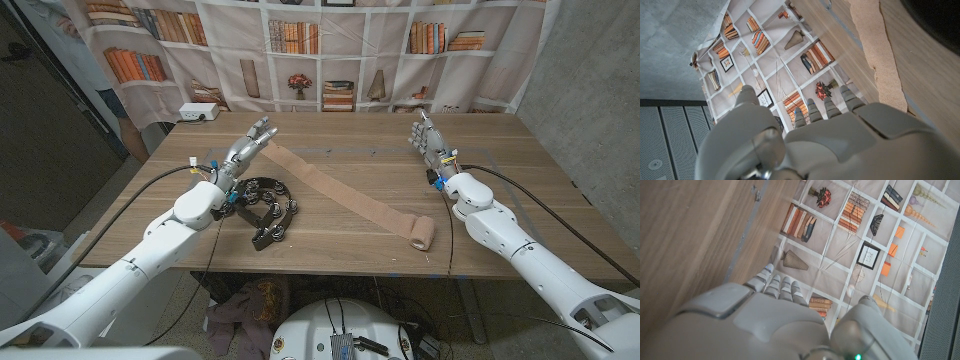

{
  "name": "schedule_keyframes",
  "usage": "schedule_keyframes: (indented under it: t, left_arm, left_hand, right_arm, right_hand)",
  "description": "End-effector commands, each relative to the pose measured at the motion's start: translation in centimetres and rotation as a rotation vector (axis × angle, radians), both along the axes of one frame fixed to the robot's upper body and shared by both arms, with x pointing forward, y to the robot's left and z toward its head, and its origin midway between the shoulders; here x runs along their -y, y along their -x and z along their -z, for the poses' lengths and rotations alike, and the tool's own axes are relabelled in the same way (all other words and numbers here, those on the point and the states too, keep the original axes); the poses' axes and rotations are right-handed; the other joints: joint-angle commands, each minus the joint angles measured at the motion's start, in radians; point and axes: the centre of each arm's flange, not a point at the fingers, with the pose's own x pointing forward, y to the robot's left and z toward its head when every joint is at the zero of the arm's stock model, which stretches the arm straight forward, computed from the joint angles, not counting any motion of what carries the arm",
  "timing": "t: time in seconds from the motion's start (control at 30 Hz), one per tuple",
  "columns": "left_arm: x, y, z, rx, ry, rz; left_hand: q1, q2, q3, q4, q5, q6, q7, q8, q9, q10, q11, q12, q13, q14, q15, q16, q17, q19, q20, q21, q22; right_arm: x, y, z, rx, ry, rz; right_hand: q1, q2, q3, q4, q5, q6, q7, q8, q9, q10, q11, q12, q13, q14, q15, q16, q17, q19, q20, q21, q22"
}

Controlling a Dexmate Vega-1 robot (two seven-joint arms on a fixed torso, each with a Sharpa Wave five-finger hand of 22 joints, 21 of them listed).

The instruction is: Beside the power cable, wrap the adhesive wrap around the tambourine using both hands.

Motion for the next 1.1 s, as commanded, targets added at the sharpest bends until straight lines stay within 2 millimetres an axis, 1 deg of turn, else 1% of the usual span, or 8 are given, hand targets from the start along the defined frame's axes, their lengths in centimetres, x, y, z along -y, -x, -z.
schedule_keyframes:
  t: [0.03,0.23,0.37,0.57,0.87,0.93,1.0,1.1]
  left_arm:
    - [-1.1,1.5,0.5,-0.011,-0.031,-0.054]
    - [-1.7,2.1,0.6,-0.022,-0.043,-0.080]
    - [-2.1,2.2,0.3,-0.011,-0.036,-0.121]
    - [-2.3,2.3,-0.1,-0.013,-0.054,-0.123]
    - [-3.2,2.6,-0.1,-0.028,-0.088,-0.182]
    - [-3.5,2.6,0.0,-0.033,-0.052,-0.160]
    - [-3.8,2.9,-0.1,-0.032,-0.072,-0.169]
    - [-4.2,3.1,-0.1,-0.040,-0.080,-0.181]
  left_hand:
    - [0.017,-0.012,-0.003,-0.017,0.010,-0.004,0.002,-0.003,0.002,0.000,-0.018,-0.003,0.004,0.010,-0.009,-0.002,0.003,0.013,0.008,0.003,0.002]
    - [0.028,-0.023,-0.005,-0.027,0.012,0.005,0.000,-0.001,0.003,0.012,-0.020,0.000,0.005,0.030,0.001,0.004,0.006,0.027,0.030,0.008,0.005]
    - [0.030,-0.024,-0.005,-0.029,0.012,0.008,-0.003,-0.001,0.004,0.017,-0.020,0.001,0.006,0.033,0.000,0.004,0.007,0.029,0.037,0.009,0.006]
    - [0.032,-0.025,-0.005,-0.030,0.013,0.010,-0.001,0.000,0.004,0.031,-0.024,0.006,0.006,0.039,-0.001,0.005,0.008,0.030,0.037,0.009,0.008]
    - [0.035,-0.024,-0.005,-0.032,0.013,0.020,-0.001,0.002,0.006,0.058,-0.040,0.014,0.008,0.053,-0.011,0.009,0.011,0.037,0.033,0.011,0.010]
    - [0.035,-0.024,-0.005,-0.032,0.014,0.032,0.001,0.007,0.006,0.061,-0.041,0.015,0.009,0.055,-0.013,0.009,0.012,0.040,0.032,0.012,0.010]
    - [0.036,-0.021,-0.005,-0.031,0.014,0.101,0.003,0.033,0.011,0.070,-0.042,0.016,0.011,0.061,-0.014,0.010,0.014,0.042,0.032,0.013,0.012]
    - [0.037,-0.020,-0.004,-0.032,0.014,0.122,0.000,0.041,0.014,0.075,-0.048,0.016,0.011,0.064,-0.016,0.010,0.015,0.045,0.033,0.014,0.013]
  right_arm:
    - [0.5,0.0,-0.6,0.007,0.008,0.006]
    - [0.7,-0.1,-0.6,0.005,0.007,0.011]
    - [0.5,-0.2,-0.7,0.012,0.009,0.005]
    - [0.1,-0.3,-0.9,0.016,0.016,0.000]
    - [0.6,0.0,-0.9,0.025,0.008,0.014]
    - [0.6,0.0,-0.9,0.024,0.005,0.018]
    - [0.7,0.0,-0.9,0.023,0.001,0.020]
    - [0.7,-0.1,-0.9,0.023,0.001,0.020]
  right_hand:
    - [0.013,-0.001,0.002,-0.005,0.006,-0.004,0.003,0.004,0.004,-0.003,0.000,0.004,0.001,-0.004,-0.003,0.005,0.005,-0.001,0.001,-0.002,0.005]
    - [0.014,-0.001,0.002,-0.006,0.005,-0.005,0.004,0.004,0.004,-0.002,-0.001,0.005,0.001,-0.004,-0.003,0.005,0.005,0.000,0.001,-0.003,0.005]
    - [0.016,-0.001,0.002,-0.007,0.005,-0.005,0.003,0.004,0.004,-0.002,-0.001,0.005,0.001,-0.004,-0.003,0.005,0.005,0.000,0.001,-0.003,0.005]
    - [0.019,0.000,0.002,-0.009,0.005,-0.005,0.003,0.005,0.004,-0.001,-0.003,0.006,0.001,-0.002,-0.004,0.006,0.005,0.001,0.001,-0.004,0.005]
    - [0.023,0.000,0.003,-0.012,0.005,-0.003,0.003,0.005,0.004,0.000,-0.003,0.007,0.001,-0.002,-0.005,0.006,0.004,0.002,0.001,-0.004,0.005]
    - [0.024,0.001,0.003,-0.013,0.005,-0.003,0.003,0.006,0.004,0.001,-0.003,0.007,0.001,-0.001,-0.005,0.007,0.004,0.002,0.001,-0.005,0.005]
    - [0.025,0.001,0.003,-0.014,0.005,-0.004,0.003,0.005,0.004,0.001,-0.004,0.008,0.001,-0.001,-0.005,0.007,0.004,0.002,0.001,-0.005,0.005]
    - [0.026,0.001,0.002,-0.014,0.004,-0.003,0.002,0.006,0.004,0.001,-0.003,0.008,0.001,-0.001,-0.005,0.007,0.004,0.002,0.001,-0.005,0.005]
